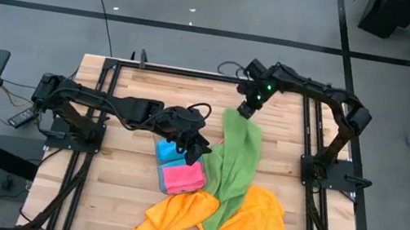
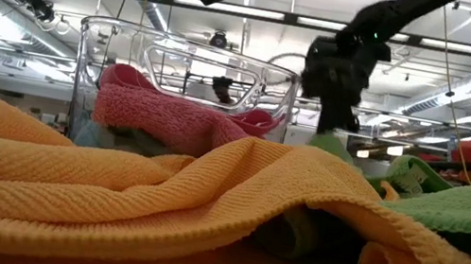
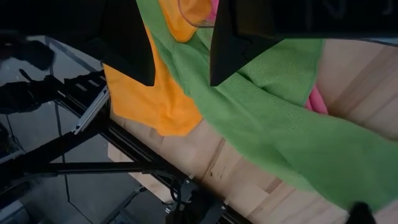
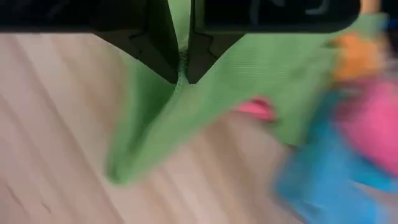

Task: Fold microfiber towels
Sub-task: Fold the top green towel

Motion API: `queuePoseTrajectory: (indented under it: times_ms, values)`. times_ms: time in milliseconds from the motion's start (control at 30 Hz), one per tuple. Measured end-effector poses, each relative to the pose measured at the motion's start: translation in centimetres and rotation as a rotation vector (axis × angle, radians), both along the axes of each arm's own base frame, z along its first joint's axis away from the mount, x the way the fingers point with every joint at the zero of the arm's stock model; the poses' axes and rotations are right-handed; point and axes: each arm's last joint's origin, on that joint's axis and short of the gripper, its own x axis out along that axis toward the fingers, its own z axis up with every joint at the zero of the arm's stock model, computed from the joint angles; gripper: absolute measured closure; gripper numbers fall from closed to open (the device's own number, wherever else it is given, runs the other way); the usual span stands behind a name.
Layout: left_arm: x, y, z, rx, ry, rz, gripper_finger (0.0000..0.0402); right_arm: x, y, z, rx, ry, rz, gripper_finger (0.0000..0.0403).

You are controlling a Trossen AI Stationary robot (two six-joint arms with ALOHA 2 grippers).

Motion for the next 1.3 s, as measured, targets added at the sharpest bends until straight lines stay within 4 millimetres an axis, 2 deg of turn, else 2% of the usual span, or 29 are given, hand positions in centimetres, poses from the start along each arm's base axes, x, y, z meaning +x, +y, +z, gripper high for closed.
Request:
queuePoseTrajectory:
  times_ms: [133,233,400,567,767,967,1167,1300]
  values:
    - [0.0,0.0,0.0,0.008,0.0,-0.024,0.0239,0.9,-0.2,3.5,0.158,-0.163,-0.016,0.0364]
    - [0.0,-0.1,0.0,0.022,-0.002,-0.054,0.0239,2.1,0.4,4.7,0.236,-0.266,-0.002,0.0364]
    - [0.0,-0.1,0.0,0.023,-0.002,-0.056,0.0239,5.1,2.5,4.2,0.22,-0.384,0.017,0.0364]
    - [0.0,-0.1,0.0,0.023,-0.002,-0.056,0.0239,7.4,3.8,2.7,0.062,-0.492,-0.076,0.0364]
    - [0.0,-0.1,0.0,0.025,-0.001,-0.055,0.0239,7.6,3.4,1.3,0.038,-0.538,-0.159,0.0364]
    - [0.0,0.4,-0.1,0.083,0.007,-0.077,0.0239,7.7,3.9,1.4,0.054,-0.552,-0.093,0.0364]
    - [-0.7,1.5,-1.1,0.004,0.14,0.006,0.0239,7.7,4.0,3.7,0.073,-0.604,-0.046,0.0364]
    - [-1.3,2.0,-1.7,-0.039,0.235,0.059,0.0239,7.3,4.2,6.3,0.051,-0.655,-0.034,0.0364]
